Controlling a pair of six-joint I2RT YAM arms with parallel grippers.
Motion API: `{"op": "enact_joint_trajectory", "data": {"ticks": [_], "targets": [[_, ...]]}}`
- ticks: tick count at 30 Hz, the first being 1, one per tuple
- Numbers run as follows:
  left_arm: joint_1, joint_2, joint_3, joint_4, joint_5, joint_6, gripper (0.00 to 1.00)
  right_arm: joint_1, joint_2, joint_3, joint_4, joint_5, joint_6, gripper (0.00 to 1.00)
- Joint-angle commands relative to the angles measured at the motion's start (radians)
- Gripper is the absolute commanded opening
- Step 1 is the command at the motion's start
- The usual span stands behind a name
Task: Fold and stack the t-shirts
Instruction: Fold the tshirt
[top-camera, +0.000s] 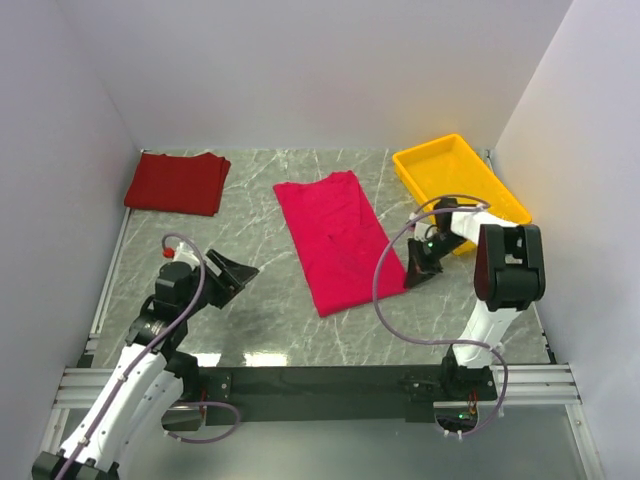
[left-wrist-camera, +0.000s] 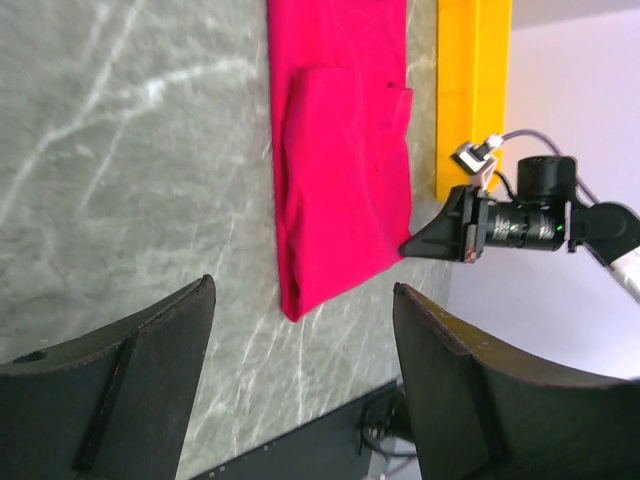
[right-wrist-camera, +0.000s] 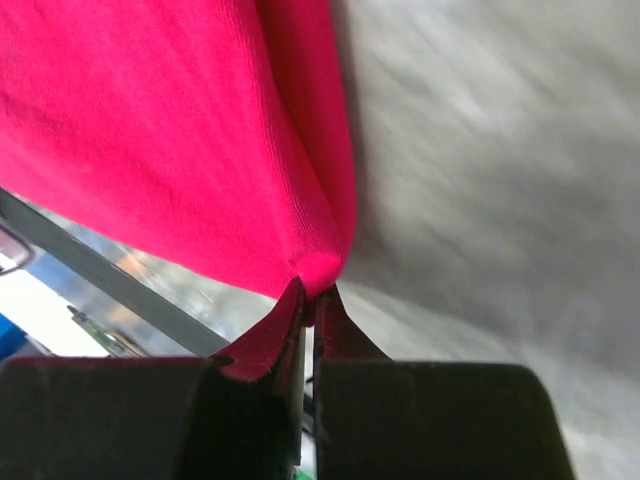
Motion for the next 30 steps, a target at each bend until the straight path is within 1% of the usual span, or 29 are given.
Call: {"op": "enact_joint_trajectory", "data": {"ticks": [1, 2, 3, 4, 5, 6, 7, 8, 9, 10, 11, 12, 14, 15, 16, 17, 18, 19, 20, 21, 22, 24, 26, 27, 30], "targets": [[-0.051, 0.034, -0.015, 0.085, 0.047, -0.038, 0.76, -0.052, -0.072, -0.007, -0.148, 0.096, -0.133, 0.0], [-0.073, 0.057, -0.015, 0.103, 0.036, -0.043, 0.76, -0.062, -0.081, -0.028, -0.161, 0.098, -0.165, 0.01], [-0.126, 0.074, -0.013, 0.119, 0.026, -0.052, 0.76, -0.065, -0.104, -0.041, -0.181, 0.1, -0.191, 0.04], [-0.16, 0.092, -0.012, 0.155, -0.009, -0.072, 0.76, -0.075, -0.116, -0.036, -0.196, 0.1, -0.202, 0.2], [-0.199, 0.138, -0.009, 0.174, -0.034, -0.08, 0.76, -0.083, -0.131, -0.009, -0.211, 0.094, -0.254, 0.3], [-0.283, 0.164, 0.005, 0.188, -0.062, -0.091, 0.76, -0.097, -0.163, 0.008, -0.228, 0.094, -0.276, 0.39], [-0.326, 0.195, 0.017, 0.198, -0.089, -0.088, 0.77, -0.1, -0.182, 0.03, -0.237, 0.097, -0.297, 0.56], [-0.369, 0.253, 0.046, 0.211, -0.153, -0.085, 0.77, -0.105, -0.196, 0.078, -0.253, 0.083, -0.387, 0.67], [-0.441, 0.281, 0.06, 0.215, -0.181, -0.069, 0.77, -0.106, -0.228, 0.103, -0.28, 0.075, -0.441, 0.74], [-0.472, 0.307, 0.076, 0.223, -0.21, -0.052, 0.77, -0.106, -0.24, 0.123, -0.288, 0.074, -0.489, 0.9], [-0.504, 0.356, 0.108, 0.238, -0.239, -0.03, 0.77, -0.108, -0.256, 0.149, -0.3, 0.054, -0.625, 0.91], [-0.559, 0.379, 0.125, 0.238, -0.273, 0.034, 0.77, -0.106, -0.285, 0.149, -0.308, 0.043, -0.693, 0.91], [-0.622, 0.454, 0.183, 0.237, -0.339, 0.133, 0.77, -0.106, -0.314, 0.114, -0.291, 0.005, -0.889, 0.92], [-0.686, 0.477, 0.201, 0.238, -0.361, 0.243, 0.77, -0.106, -0.343, 0.09, -0.296, -0.012, -0.981, 0.93], [-0.719, 0.5, 0.218, 0.246, -0.376, 0.308, 0.77, -0.109, -0.363, 0.027, -0.281, -0.032, -1.068, 0.93], [-0.757, 0.544, 0.25, 0.258, -0.423, 0.37, 0.77, -0.111, -0.386, -0.013, -0.262, -0.057, -1.229, 0.93], [-0.829, 0.566, 0.264, 0.27, -0.448, 0.5, 0.78, -0.111, -0.433, -0.054, -0.236, -0.067, -1.323, 0.95], [-0.86, 0.589, 0.28, 0.28, -0.467, 0.568, 0.78, -0.109, -0.461, -0.135, -0.212, -0.078, -1.465, 0.96], [-0.889, 0.639, 0.315, 0.284, -0.485, 0.63, 0.78, -0.111, -0.484, -0.172, -0.183, -0.083, -1.518, 0.97], [-0.936, 0.669, 0.332, 0.284, -0.514, 0.737, 0.78, -0.111, -0.527, -0.206, -0.126, -0.1, -1.557, 0.99], [-0.951, 0.698, 0.349, 0.286, -0.516, 0.788, 0.78, -0.109, -0.541, -0.249, -0.106, -0.107, -1.612, 1.0], [-0.967, 0.788, 0.395, 0.275, -0.517, 0.872, 0.78, -0.111, -0.553, -0.257, -0.096, -0.153, -1.638, 1.0], [-0.974, 0.868, 0.428, 0.271, -0.517, 0.912, 0.77, -0.126, -0.547, -0.233, -0.125, -0.199, -1.658, 1.0], [-0.981, 0.893, 0.436, 0.272, -0.517, 0.938, 0.76, -0.138, -0.546, -0.222, -0.17, -0.251, -1.675, 1.0], [-0.997, 0.973, 0.461, 0.269, -0.525, 0.98, 0.73, -0.167, -0.547, -0.197, -0.213, -0.291, -1.704, 1.0]]}}
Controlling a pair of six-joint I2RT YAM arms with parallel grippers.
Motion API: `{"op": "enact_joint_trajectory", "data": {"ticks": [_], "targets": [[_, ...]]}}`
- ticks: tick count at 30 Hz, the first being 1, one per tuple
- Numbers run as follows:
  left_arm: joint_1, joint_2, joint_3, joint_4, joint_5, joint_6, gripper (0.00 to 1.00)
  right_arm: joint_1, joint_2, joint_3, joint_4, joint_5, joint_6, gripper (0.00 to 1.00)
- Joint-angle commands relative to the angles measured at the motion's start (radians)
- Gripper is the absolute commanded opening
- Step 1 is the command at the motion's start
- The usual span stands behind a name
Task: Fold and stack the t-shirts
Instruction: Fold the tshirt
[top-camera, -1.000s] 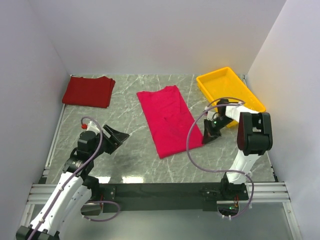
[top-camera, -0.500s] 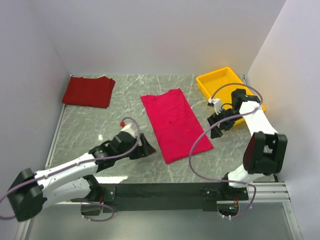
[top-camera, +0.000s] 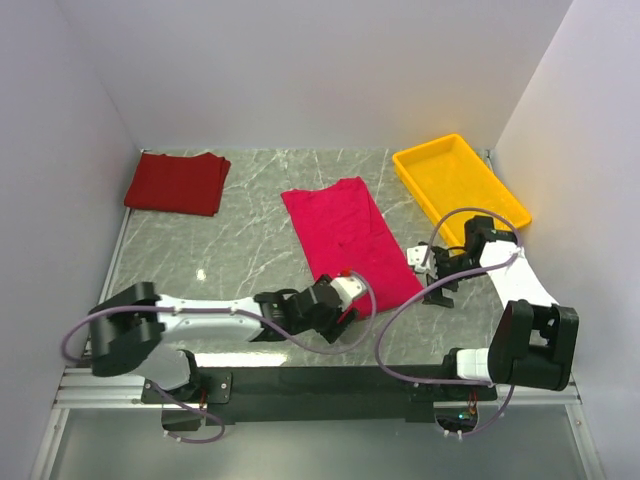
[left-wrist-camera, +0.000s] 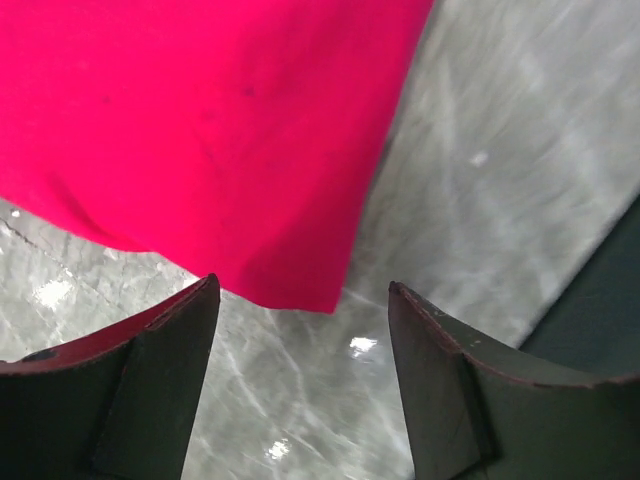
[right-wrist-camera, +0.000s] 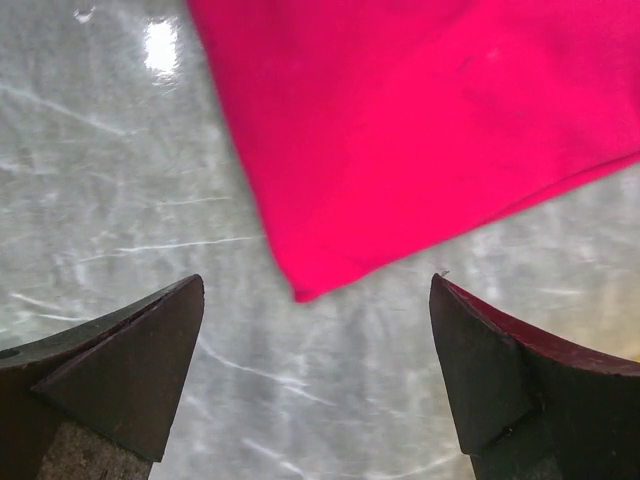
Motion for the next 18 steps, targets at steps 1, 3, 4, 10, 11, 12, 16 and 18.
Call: {"op": "enact_joint_trajectory", "data": {"ticks": [1, 3, 4, 10, 11, 12, 16, 18], "targets": [[-0.024, 0.067, 0.053, 0.002, -0.048, 0.154, 0.73, -0.042, -0.024, 0.064, -0.053, -0.131, -0.139, 0.99], [-0.031, 0.11, 0.063, -0.006, -0.051, 0.186, 0.71, -0.075, -0.009, 0.088, -0.099, -0.14, -0.156, 0.98], [-0.031, 0.12, 0.065, -0.011, -0.048, 0.197, 0.71, -0.088, 0.0, 0.117, -0.117, -0.143, -0.174, 0.98], [-0.05, 0.194, 0.097, -0.031, -0.054, 0.277, 0.7, -0.141, 0.101, 0.212, -0.238, -0.134, -0.22, 0.97], [-0.053, 0.229, 0.117, -0.035, -0.08, 0.28, 0.69, -0.141, 0.109, 0.213, -0.242, -0.136, -0.22, 0.97], [-0.059, 0.248, 0.128, -0.052, -0.091, 0.282, 0.68, -0.141, 0.108, 0.196, -0.231, -0.136, -0.222, 0.97], [-0.068, 0.329, 0.163, -0.089, -0.151, 0.265, 0.55, -0.141, 0.066, 0.116, -0.167, -0.116, -0.249, 0.97], [-0.07, 0.36, 0.16, -0.095, -0.165, 0.249, 0.37, -0.141, 0.042, 0.085, -0.128, -0.088, -0.271, 0.98]]}}
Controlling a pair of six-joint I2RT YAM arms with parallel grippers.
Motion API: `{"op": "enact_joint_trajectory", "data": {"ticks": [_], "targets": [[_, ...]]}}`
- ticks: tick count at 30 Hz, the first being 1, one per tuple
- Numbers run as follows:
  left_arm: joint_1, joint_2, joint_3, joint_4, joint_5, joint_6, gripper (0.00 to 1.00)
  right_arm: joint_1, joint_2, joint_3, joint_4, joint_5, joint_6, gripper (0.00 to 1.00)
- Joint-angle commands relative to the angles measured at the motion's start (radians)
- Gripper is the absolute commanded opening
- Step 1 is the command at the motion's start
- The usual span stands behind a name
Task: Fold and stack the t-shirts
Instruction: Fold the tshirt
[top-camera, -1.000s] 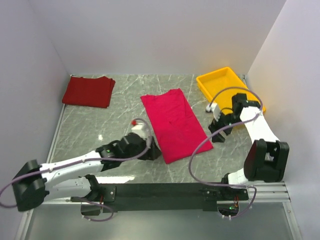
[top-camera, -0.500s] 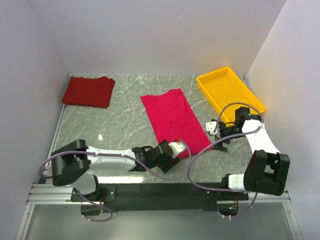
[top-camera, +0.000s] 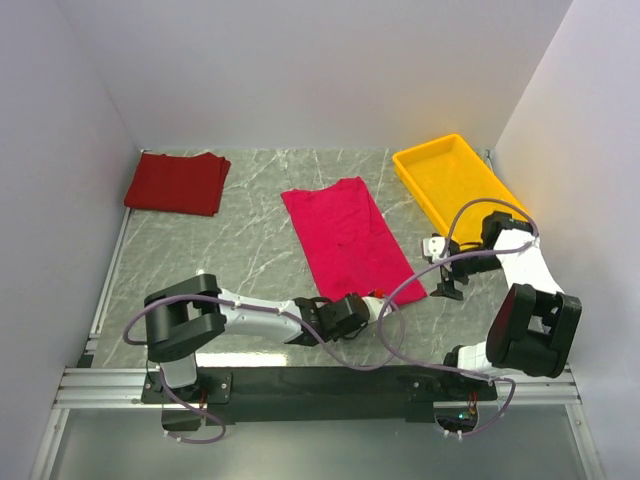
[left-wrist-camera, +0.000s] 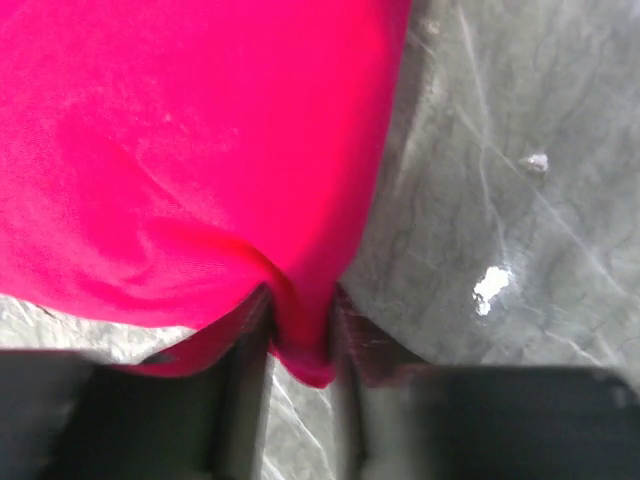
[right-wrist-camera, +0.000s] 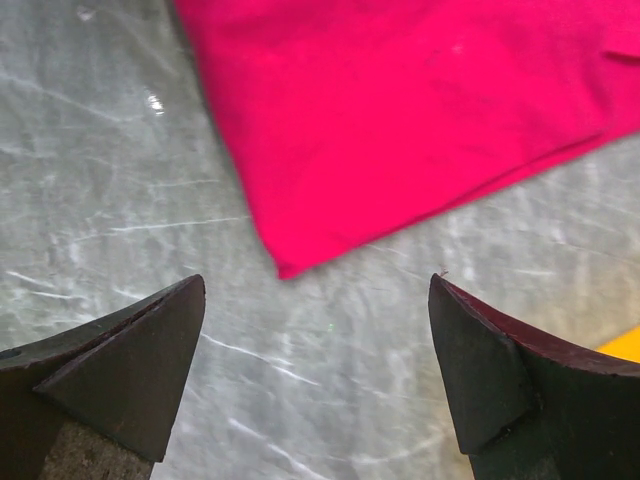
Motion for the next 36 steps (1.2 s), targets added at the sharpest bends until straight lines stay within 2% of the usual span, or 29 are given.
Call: {"op": "enact_joint_trajectory", "data": {"ticks": [1, 3, 7, 11, 16, 22, 36], "targets": [[-0.006, 0.057, 0.001, -0.062, -0.05, 0.005, 0.28, -0.005, -0.051, -0.062, 0.037, 0.018, -0.1, 0.99], [-0.008, 0.069, 0.004, -0.066, -0.046, -0.041, 0.11, -0.002, -0.053, -0.076, 0.051, 0.031, -0.13, 1.0], [-0.008, 0.061, 0.015, -0.072, -0.024, -0.066, 0.01, 0.006, -0.006, -0.06, 0.025, 0.041, -0.199, 1.0], [-0.008, 0.034, 0.001, -0.059, 0.003, -0.092, 0.01, 0.027, 0.037, -0.06, 0.032, 0.038, -0.246, 1.0], [-0.008, 0.0, -0.019, -0.045, 0.032, -0.119, 0.01, 0.119, 0.042, -0.105, 0.146, 0.078, -0.208, 0.98], [-0.008, -0.017, -0.037, -0.042, 0.052, -0.133, 0.01, 0.181, 0.053, -0.152, 0.274, 0.156, -0.141, 0.9], [-0.008, -0.025, -0.042, -0.029, 0.078, -0.169, 0.01, 0.268, 0.073, -0.238, 0.402, 0.295, -0.082, 0.61]]}}
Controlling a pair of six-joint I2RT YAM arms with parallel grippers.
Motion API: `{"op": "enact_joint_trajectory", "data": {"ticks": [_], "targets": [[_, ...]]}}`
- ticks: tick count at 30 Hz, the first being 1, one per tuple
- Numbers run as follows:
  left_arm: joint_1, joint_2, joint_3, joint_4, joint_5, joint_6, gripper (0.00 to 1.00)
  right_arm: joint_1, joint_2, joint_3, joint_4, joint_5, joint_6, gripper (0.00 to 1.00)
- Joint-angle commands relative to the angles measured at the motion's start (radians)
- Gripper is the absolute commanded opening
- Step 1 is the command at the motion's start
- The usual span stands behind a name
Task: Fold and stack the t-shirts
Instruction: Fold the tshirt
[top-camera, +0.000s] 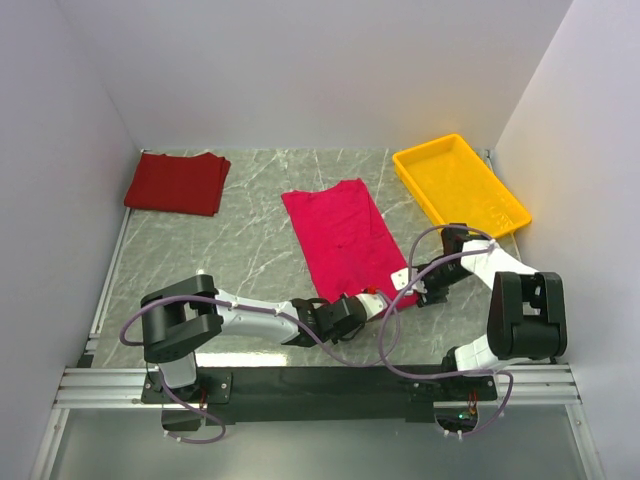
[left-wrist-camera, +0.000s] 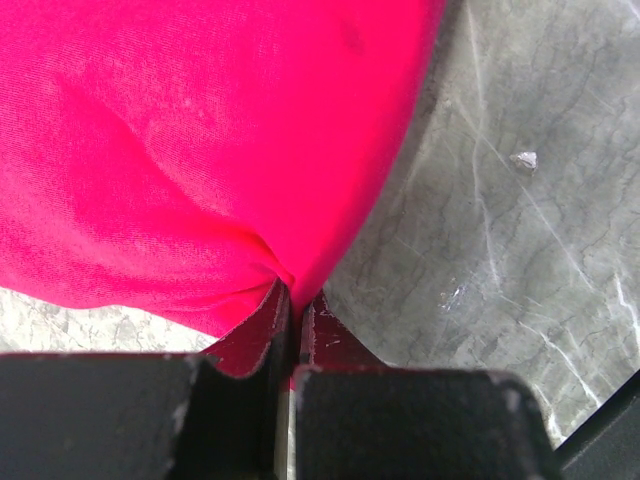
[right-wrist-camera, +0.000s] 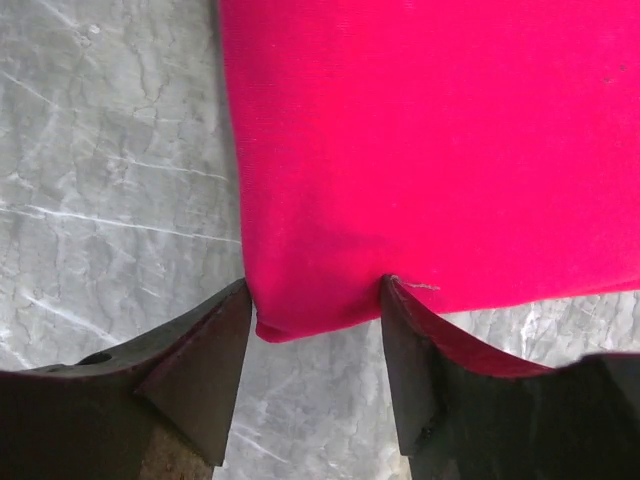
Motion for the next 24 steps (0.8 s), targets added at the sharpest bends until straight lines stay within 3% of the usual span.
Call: {"op": "enact_joint_trajectory", "data": {"ticks": [1, 5, 9, 13, 17, 24], "targets": [[-0.005, -0.011, -0.02, -0.033, 0.074, -0.04, 0.01, 0.017, -0.008, -0.03, 0.051, 0.039, -0.067, 0.61], [-0.005, -0.008, -0.017, -0.031, 0.078, -0.051, 0.01, 0.017, -0.028, -0.013, 0.048, -0.011, -0.028, 0.75], [-0.005, -0.019, -0.023, -0.033, 0.074, -0.057, 0.01, -0.007, -0.088, 0.006, 0.022, -0.083, 0.016, 0.84], [-0.005, -0.031, -0.034, -0.024, 0.074, -0.065, 0.01, -0.024, -0.129, -0.006, -0.056, -0.079, -0.025, 0.81], [-0.005, -0.028, -0.033, -0.022, 0.075, -0.068, 0.01, -0.023, -0.132, -0.078, -0.055, -0.045, -0.047, 0.69], [-0.005, -0.024, -0.031, -0.014, 0.085, -0.076, 0.01, -0.024, -0.122, -0.13, -0.018, -0.009, -0.034, 0.66]]}}
